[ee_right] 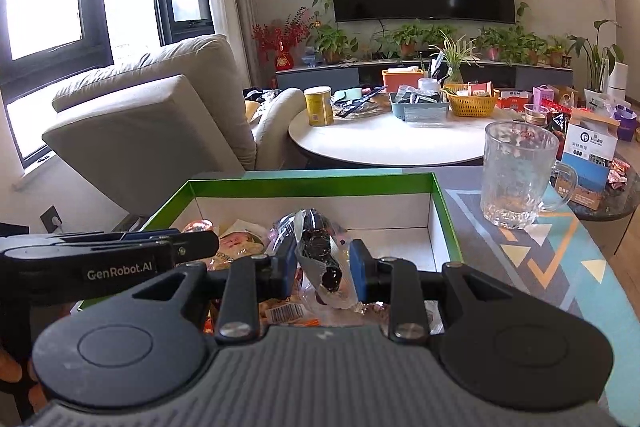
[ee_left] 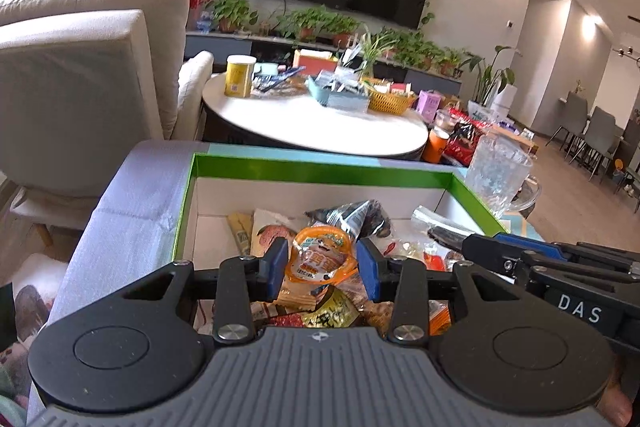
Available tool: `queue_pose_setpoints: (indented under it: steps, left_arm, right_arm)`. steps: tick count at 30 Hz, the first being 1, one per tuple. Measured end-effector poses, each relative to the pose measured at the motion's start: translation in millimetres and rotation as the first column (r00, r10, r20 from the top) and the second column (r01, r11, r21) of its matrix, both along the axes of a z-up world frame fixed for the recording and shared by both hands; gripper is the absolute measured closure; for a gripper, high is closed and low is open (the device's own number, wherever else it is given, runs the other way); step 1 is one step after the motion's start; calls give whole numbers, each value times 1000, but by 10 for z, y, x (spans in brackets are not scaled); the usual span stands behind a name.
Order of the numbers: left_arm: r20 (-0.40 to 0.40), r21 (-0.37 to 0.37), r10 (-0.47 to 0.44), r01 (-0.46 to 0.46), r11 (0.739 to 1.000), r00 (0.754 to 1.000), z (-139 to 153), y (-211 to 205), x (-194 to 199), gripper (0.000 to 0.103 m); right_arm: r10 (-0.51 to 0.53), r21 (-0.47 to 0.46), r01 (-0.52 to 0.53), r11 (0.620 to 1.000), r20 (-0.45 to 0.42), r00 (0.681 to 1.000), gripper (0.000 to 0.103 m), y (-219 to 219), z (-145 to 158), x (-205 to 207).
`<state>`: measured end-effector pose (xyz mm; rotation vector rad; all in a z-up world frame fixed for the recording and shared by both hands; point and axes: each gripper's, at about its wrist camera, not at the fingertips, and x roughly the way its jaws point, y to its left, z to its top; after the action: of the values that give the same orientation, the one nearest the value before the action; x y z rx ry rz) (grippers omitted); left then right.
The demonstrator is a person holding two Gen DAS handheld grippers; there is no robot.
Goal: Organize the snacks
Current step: 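Drop the jelly cup with the left gripper while the right drops the black candy into the box, then move both grippers back to the red packet and the clear fruit-candy bag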
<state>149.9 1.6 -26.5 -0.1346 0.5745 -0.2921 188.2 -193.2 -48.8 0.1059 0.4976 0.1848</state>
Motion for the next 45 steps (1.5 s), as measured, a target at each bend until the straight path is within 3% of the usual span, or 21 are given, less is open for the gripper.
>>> queue_pose_setpoints:
  steps: [4,7,17,21,24,27,33,36,40,45]
  left_arm:
    - [-27,2,16,-16,1000,999,-19,-6,7,55]
    - [-26,7,13,-13,1000,1000,-9,-11,-17,55]
    - [2,-2,27,-27,1000,1000,142,44,-180,52]
    - [33,-21,39,-39,999,999,244,195,-453,51]
    - [76,-49,49,-45,998,996,276,369,-678,42]
    - [56,-34,48,-46,998,997,254,452,-802,42]
    - [-32,-8,-79,79,997,996,-1,264,-980,42]
    - [-40,42,-157,159,986,987,-150,21,-980,42]
    - [-62,132,-187,194,972,980,-307,-192,-906,43]
    - [-58,127,-196,202,971,979,-377,-162,-906,43]
  right_arm:
    - [-51,24,50,998,24,998,65,-13,-17,-21]
    - [-63,20,62,998,37,997,56,-35,-8,-48]
    - [-38,5,38,999,40,998,55,-90,85,-252]
    - [-38,-31,39,999,41,998,55,-170,71,-482]
    - [-56,-64,58,996,30,998,55,-276,19,-641]
    - [-70,-82,69,994,-5,998,55,-384,-60,-729]
    - [-70,-52,65,996,-96,993,55,-480,-268,-808]
    - [-50,-48,44,998,-118,992,55,-451,-327,-916]
    - [-24,-63,16,998,-136,990,55,-394,-396,-958]
    - [1,-58,-9,998,-130,991,55,-358,-431,-899]
